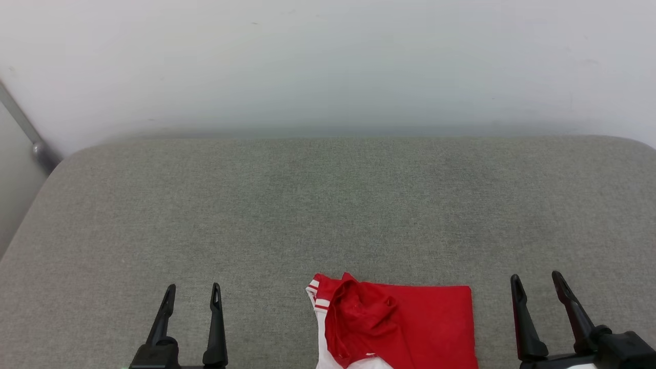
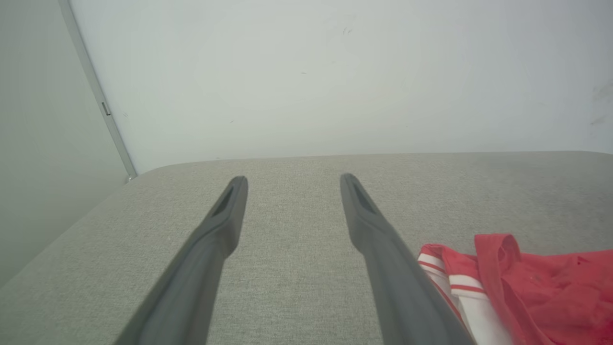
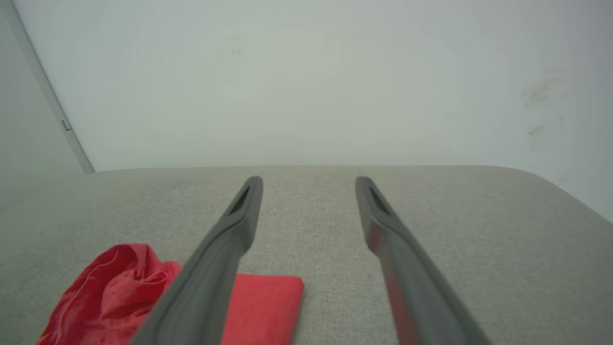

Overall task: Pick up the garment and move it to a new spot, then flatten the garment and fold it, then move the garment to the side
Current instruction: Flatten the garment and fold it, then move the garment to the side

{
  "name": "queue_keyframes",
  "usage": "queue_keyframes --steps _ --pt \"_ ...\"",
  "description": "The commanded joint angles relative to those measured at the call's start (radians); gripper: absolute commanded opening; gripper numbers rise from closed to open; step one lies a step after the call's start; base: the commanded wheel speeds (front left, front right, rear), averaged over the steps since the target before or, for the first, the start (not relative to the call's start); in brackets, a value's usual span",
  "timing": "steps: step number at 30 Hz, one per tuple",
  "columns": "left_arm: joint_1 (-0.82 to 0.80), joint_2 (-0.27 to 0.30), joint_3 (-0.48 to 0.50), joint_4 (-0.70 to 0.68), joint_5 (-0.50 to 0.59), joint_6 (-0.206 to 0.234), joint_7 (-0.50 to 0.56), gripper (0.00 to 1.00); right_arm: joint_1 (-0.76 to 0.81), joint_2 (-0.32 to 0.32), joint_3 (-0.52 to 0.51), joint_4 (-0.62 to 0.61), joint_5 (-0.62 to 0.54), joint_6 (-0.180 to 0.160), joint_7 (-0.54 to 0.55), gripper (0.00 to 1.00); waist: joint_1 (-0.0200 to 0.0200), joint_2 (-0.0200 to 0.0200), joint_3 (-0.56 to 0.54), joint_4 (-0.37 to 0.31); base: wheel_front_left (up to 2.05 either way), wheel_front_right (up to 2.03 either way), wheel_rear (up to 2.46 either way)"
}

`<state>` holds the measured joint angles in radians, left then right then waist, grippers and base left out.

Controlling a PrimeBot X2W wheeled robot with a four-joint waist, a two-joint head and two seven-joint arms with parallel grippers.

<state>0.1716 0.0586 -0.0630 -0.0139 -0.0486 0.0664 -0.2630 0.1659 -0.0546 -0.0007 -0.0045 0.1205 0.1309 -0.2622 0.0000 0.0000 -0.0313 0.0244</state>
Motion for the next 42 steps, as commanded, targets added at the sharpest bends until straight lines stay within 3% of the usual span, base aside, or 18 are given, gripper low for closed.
queue_keyframes --steps 1,13,18,21,25,32,37,42 --pt "0.009 0.000 0.001 -0.005 -0.002 -0.002 -0.002 1.00 0.012 0.007 0.000 -0.010 0.004 0.000 -0.003 1.00 0.0000 0.0000 0.001 0.000 0.00 0.00 0.00" --pt "-0.001 -0.004 0.009 -0.001 -0.001 -0.007 -0.002 1.00 -0.110 0.004 -0.038 -0.089 -0.026 0.000 -0.003 1.00 0.0000 0.0000 0.006 -0.001 0.00 0.00 0.00" --pt "-0.008 -0.005 0.011 0.002 -0.004 -0.009 -0.002 1.00 -0.255 -0.078 -0.025 -0.105 -0.024 0.000 0.042 1.00 0.0000 0.0000 0.009 0.001 0.00 0.00 0.00" --pt "-0.011 -0.006 0.011 0.004 -0.004 -0.011 -0.002 1.00 -0.326 -0.161 0.033 -0.077 0.009 -0.001 0.175 1.00 0.0000 0.0000 0.012 0.003 0.00 0.00 0.00" --pt "-0.010 -0.006 0.013 0.003 -0.004 -0.011 -0.002 1.00 -0.384 -0.268 0.129 -0.047 0.129 0.000 0.447 1.00 0.0000 0.0000 0.019 0.005 0.00 0.00 0.00" --pt "-0.031 -0.008 0.008 -0.001 -0.005 -0.015 -0.002 1.00 -0.406 -0.452 0.261 0.008 0.499 -0.001 0.881 1.00 0.0000 0.0000 0.061 0.016 0.00 0.00 0.00" --pt "-0.060 -0.008 -0.002 0.000 -0.005 -0.020 -0.002 1.00 -0.358 -0.499 0.287 0.059 0.712 0.000 1.040 1.00 0.0000 0.0000 0.106 0.036 0.00 0.00 0.00" --pt "-0.085 -0.008 -0.010 0.000 -0.005 -0.022 -0.002 1.00 -0.325 -0.493 0.295 0.082 0.817 0.000 1.090 1.00 0.0000 0.0000 0.149 0.057 0.00 0.00 0.00"
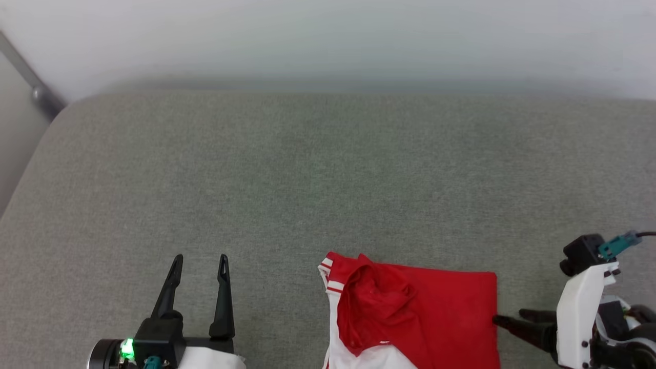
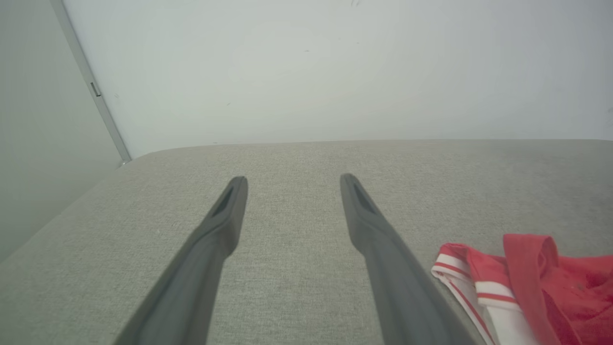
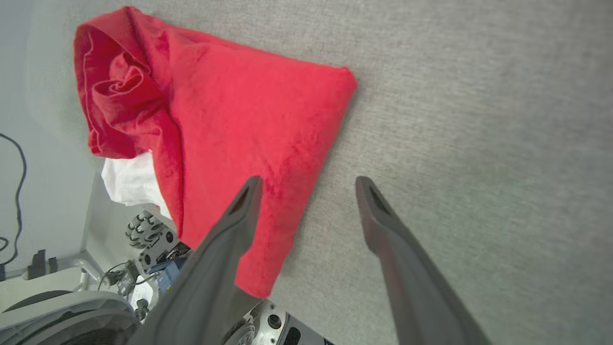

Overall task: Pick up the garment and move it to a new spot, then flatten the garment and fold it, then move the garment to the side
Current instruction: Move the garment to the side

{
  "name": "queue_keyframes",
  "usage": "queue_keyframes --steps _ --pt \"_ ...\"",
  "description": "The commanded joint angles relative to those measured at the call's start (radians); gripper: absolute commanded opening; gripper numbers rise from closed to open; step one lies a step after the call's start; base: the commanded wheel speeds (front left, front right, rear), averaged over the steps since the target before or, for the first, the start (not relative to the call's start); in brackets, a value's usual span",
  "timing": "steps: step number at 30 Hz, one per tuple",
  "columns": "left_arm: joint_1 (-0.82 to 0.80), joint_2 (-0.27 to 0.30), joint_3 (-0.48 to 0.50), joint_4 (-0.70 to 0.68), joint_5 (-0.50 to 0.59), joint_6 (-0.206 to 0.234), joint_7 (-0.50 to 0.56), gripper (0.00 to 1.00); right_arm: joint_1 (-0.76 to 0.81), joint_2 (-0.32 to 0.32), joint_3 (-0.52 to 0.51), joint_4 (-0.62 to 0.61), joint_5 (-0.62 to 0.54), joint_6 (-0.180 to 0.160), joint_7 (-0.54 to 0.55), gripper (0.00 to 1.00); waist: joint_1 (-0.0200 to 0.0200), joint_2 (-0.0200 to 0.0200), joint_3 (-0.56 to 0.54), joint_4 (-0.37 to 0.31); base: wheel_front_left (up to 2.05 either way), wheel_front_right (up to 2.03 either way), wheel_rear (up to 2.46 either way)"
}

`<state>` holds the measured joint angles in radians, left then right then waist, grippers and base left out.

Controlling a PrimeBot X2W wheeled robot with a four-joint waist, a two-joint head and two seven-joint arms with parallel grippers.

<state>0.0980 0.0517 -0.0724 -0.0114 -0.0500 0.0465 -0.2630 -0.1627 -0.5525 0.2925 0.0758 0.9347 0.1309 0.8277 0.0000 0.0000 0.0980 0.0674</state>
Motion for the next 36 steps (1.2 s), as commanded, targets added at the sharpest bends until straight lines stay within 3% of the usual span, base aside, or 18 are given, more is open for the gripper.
queue_keyframes --steps 1,11,15,16,17,18,26,31,36 --pt "-0.018 -0.001 -0.001 -0.003 -0.004 -0.002 -0.002 1.00 0.012 0.012 0.004 0.008 0.019 0.000 0.003 1.00 0.0000 0.0000 0.030 0.019 0.00 0.00 0.00" --pt "-0.083 -0.002 -0.015 0.003 -0.008 -0.005 -0.002 1.00 0.001 0.102 0.085 0.103 0.071 -0.001 -0.030 1.00 0.0000 0.0000 0.122 0.056 0.00 0.00 0.00" --pt "-0.096 -0.002 -0.025 0.007 -0.012 -0.001 -0.002 1.00 0.000 0.102 0.166 0.138 0.057 -0.001 -0.031 1.00 0.0000 0.0000 0.135 0.068 0.00 0.00 0.00" --pt "-0.098 -0.002 -0.027 0.007 -0.014 0.001 -0.002 1.00 -0.001 0.096 0.182 0.139 0.051 -0.001 -0.040 0.78 0.0000 0.0000 0.135 0.071 0.00 0.00 0.00" --pt "-0.100 -0.002 -0.028 0.008 -0.015 0.003 -0.002 1.00 -0.004 0.092 0.190 0.139 0.050 -0.001 -0.056 0.14 0.0000 0.0000 0.135 0.073 0.00 0.00 0.00" --pt "-0.100 -0.002 -0.029 0.009 -0.016 0.005 -0.002 1.00 -0.011 0.085 0.200 0.138 0.054 -0.001 -0.065 0.00 0.0000 0.0000 0.133 0.074 0.00 0.00 0.00" --pt "-0.047 -0.002 -0.021 0.019 -0.025 0.020 -0.002 1.00 -0.086 -0.043 0.272 0.061 0.025 -0.001 -0.155 0.00 0.0000 0.0000 0.062 0.035 0.00 0.00 0.00" --pt "-0.007 -0.001 -0.008 0.016 -0.042 0.033 -0.002 1.00 -0.138 -0.130 0.325 -0.030 0.004 -0.001 -0.175 0.00 0.0000 0.0000 0.010 -0.041 0.00 0.00 0.00" --pt "-0.007 -0.002 -0.017 -0.003 -0.057 0.045 -0.002 1.00 -0.217 -0.234 0.343 -0.097 -0.030 -0.001 -0.180 0.00 0.0000 0.0000 0.027 -0.138 0.00 0.00 0.00"
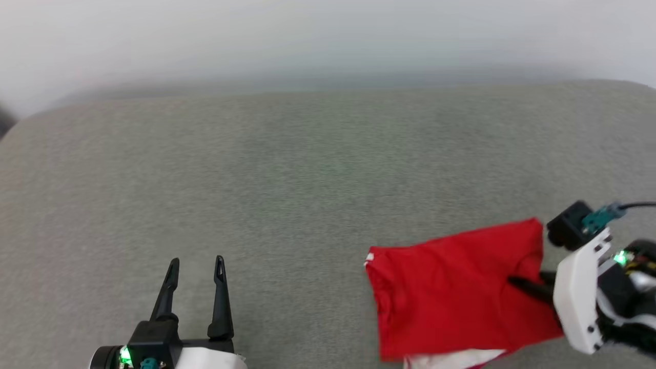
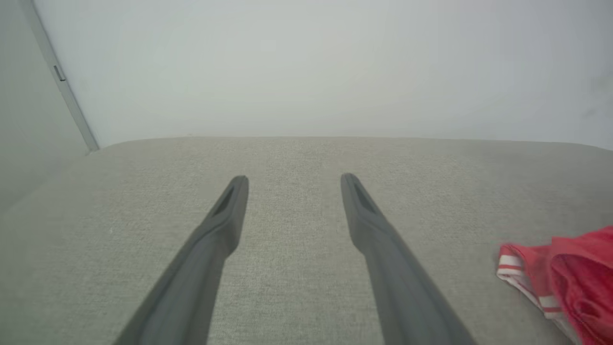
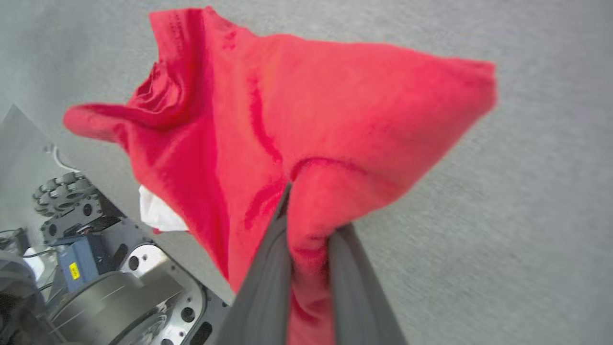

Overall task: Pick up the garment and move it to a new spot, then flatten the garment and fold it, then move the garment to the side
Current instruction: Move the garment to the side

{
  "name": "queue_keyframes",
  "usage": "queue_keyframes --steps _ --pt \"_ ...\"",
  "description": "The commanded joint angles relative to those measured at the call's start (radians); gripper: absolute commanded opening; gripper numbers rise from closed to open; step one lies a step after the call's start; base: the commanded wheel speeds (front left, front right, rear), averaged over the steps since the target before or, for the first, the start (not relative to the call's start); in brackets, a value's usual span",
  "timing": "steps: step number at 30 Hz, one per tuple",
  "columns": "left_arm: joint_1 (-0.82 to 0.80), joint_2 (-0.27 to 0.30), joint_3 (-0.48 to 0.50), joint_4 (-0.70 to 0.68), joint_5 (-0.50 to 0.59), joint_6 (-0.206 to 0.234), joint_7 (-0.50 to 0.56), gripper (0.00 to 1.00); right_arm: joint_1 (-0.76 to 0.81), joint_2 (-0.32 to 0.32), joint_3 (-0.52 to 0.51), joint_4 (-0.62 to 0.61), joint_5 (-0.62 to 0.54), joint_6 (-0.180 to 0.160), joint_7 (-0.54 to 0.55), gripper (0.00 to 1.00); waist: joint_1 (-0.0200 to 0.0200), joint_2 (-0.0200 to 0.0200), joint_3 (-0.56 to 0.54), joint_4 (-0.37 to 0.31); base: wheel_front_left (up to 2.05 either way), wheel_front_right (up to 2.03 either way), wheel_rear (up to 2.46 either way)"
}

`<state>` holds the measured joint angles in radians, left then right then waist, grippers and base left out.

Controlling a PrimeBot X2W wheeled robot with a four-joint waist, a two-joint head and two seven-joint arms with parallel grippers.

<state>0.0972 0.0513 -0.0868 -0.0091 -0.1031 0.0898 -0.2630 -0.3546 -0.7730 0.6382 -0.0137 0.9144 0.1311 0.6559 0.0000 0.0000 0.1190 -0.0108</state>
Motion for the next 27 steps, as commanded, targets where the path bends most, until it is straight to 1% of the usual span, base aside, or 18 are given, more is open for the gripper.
queue_keyframes --steps 1,6,9,12,17,20,23,27 --pt "-0.012 -0.001 0.000 -0.010 -0.004 0.004 -0.002 1.00 -0.050 -0.034 0.003 -0.018 -0.025 -0.001 -0.010 0.00 0.0000 0.0000 0.020 -0.084 0.00 0.00 0.00" --pt "-0.050 -0.001 0.019 -0.023 0.021 -0.001 -0.002 1.00 -0.150 -0.107 -0.008 -0.014 -0.060 -0.001 -0.035 0.00 0.0000 0.0000 0.112 -0.189 0.00 0.00 0.00" --pt "-0.087 0.012 0.039 -0.036 0.037 -0.015 -0.002 1.00 -0.202 -0.137 -0.036 0.025 -0.070 -0.001 -0.060 0.00 0.0000 0.0000 0.176 -0.241 0.00 0.00 0.00" --pt "-0.122 0.027 0.054 -0.052 0.051 -0.026 -0.002 1.00 -0.241 -0.178 -0.058 0.087 -0.098 -0.001 -0.089 0.00 0.0000 0.0000 0.240 -0.275 0.00 0.00 0.00" --pt "-0.177 0.049 0.063 -0.086 0.076 -0.041 -0.002 1.00 -0.277 -0.225 -0.121 0.234 -0.129 -0.001 -0.140 0.00 0.0000 0.0000 0.333 -0.285 0.00 0.00 0.00" --pt "-0.203 0.058 0.066 -0.104 0.082 -0.047 -0.002 1.00 -0.288 -0.228 -0.183 0.341 -0.124 -0.001 -0.168 0.00 0.0000 0.0000 0.378 -0.277 0.00 0.00 0.00" --pt "-0.216 0.063 0.071 -0.120 0.084 -0.051 -0.002 1.00 -0.302 -0.217 -0.244 0.438 -0.135 -0.001 -0.196 0.00 0.0000 0.0000 0.416 -0.268 0.00 0.00 0.00" --pt "-0.233 0.070 0.077 -0.142 0.085 -0.053 -0.002 1.00 -0.330 -0.200 -0.304 0.529 -0.183 -0.001 -0.230 0.00 0.0000 0.0000 0.457 -0.254 0.00 0.00 0.00"
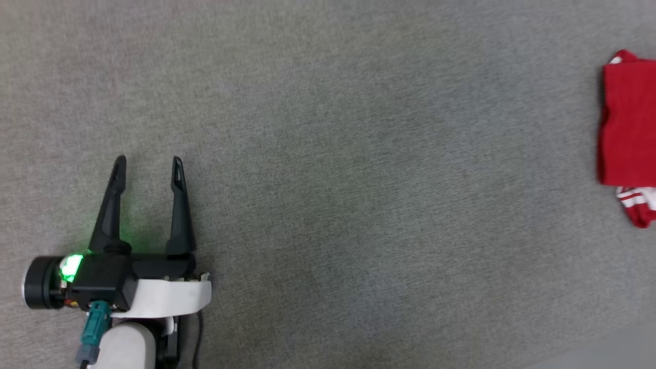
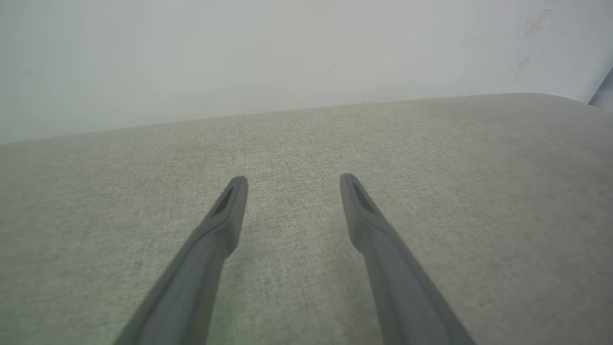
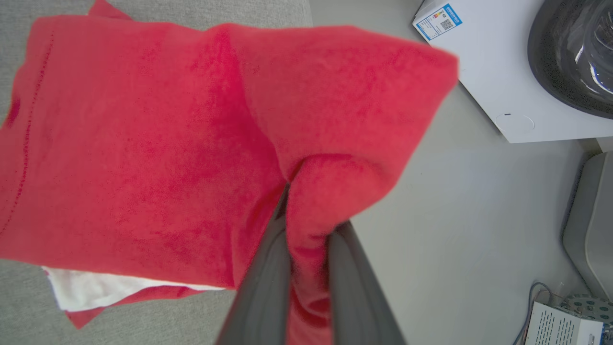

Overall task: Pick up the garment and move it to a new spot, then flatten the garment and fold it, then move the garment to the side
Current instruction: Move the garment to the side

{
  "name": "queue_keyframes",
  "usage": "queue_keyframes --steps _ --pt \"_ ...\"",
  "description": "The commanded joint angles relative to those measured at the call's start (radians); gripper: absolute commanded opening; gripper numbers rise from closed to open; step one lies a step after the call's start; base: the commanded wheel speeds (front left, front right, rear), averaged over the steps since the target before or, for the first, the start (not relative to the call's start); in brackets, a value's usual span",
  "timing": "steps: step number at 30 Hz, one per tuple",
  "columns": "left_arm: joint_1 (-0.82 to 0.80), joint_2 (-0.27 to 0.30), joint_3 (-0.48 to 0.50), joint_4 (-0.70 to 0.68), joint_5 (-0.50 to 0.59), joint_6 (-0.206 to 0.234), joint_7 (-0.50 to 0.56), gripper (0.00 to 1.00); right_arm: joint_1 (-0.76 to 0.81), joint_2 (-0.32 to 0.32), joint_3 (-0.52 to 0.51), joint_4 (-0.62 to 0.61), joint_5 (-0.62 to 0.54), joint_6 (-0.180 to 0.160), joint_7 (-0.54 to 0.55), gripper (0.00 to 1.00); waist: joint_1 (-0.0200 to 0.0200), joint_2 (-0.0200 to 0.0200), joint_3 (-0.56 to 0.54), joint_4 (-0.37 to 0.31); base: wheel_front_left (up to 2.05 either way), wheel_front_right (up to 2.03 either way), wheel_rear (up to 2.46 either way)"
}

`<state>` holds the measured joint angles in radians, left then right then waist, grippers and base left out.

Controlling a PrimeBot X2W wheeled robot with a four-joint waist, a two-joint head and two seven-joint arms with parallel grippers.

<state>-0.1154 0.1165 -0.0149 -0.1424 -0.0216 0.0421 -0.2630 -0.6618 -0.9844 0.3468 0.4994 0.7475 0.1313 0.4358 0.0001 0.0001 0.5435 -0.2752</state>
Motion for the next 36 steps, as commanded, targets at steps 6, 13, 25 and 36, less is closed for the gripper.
queue_keyframes --steps 6,13,25,36 --pt "-0.027 0.003 0.009 -0.013 0.001 -0.002 -0.001 1.00 -0.041 0.078 -0.065 0.095 -0.092 -0.001 -0.028 0.00 -0.0001 -0.0001 0.049 0.029 0.00 0.00 0.00" --pt "0.013 -0.026 0.005 0.012 -0.020 0.014 -0.002 1.00 -0.064 0.126 -0.166 0.191 -0.362 -0.001 -0.158 1.00 -0.0001 -0.0001 -0.085 0.064 0.00 0.00 0.00" --pt "0.143 -0.054 0.000 0.060 -0.043 0.046 -0.002 1.00 -0.045 0.334 -0.404 0.040 -0.726 -0.001 -0.584 1.00 -0.0001 -0.0001 -0.326 0.149 0.00 0.00 0.00" --pt "0.225 -0.063 -0.015 0.095 -0.052 0.063 -0.002 1.00 0.193 0.640 -0.403 -0.202 -0.719 -0.001 -0.699 1.00 -0.0001 -0.0001 -0.452 0.227 0.00 0.00 0.00"
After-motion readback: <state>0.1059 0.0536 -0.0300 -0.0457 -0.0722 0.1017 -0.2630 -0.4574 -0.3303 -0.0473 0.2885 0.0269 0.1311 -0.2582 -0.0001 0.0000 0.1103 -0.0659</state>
